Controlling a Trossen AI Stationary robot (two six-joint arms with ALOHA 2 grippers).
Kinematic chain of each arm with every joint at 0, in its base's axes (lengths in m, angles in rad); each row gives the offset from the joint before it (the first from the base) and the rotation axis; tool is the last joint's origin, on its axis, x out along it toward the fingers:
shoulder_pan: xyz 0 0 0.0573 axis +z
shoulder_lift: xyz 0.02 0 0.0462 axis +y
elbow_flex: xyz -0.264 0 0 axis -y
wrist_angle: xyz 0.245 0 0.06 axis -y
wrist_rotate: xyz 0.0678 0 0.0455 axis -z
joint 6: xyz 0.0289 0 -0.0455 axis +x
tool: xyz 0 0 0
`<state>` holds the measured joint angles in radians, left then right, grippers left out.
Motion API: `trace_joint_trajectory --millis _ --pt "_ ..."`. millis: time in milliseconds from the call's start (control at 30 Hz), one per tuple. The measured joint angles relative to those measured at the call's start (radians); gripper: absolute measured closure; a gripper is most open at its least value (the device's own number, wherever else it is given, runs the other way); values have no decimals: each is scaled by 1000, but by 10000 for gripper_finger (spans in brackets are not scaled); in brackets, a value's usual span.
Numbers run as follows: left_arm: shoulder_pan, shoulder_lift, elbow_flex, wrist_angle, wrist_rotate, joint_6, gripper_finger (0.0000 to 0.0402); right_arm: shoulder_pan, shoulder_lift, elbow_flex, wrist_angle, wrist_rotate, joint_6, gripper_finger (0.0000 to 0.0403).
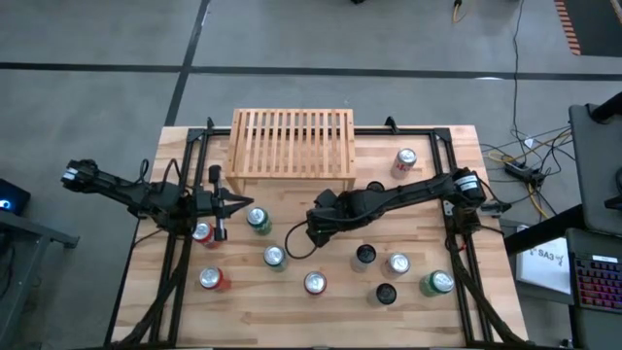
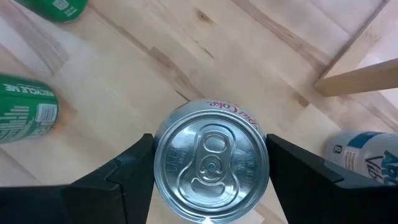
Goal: Place canned beverage on shelf
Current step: Put the middle white soda can on the shelf
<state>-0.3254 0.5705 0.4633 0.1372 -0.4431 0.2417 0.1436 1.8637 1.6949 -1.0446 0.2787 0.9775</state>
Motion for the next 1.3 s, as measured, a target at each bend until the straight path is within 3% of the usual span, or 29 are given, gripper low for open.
trace_joint_trajectory --millis 633,967,1300 --pt "0 0 0 -7 0 0 401 0 2 0 7 11 -1 151" --pt "0 0 0 -7 0 0 401 0 3 -10 10 10 9 115" --pt "0 0 0 -8 0 0 401 0 3 -12 12 10 28 111"
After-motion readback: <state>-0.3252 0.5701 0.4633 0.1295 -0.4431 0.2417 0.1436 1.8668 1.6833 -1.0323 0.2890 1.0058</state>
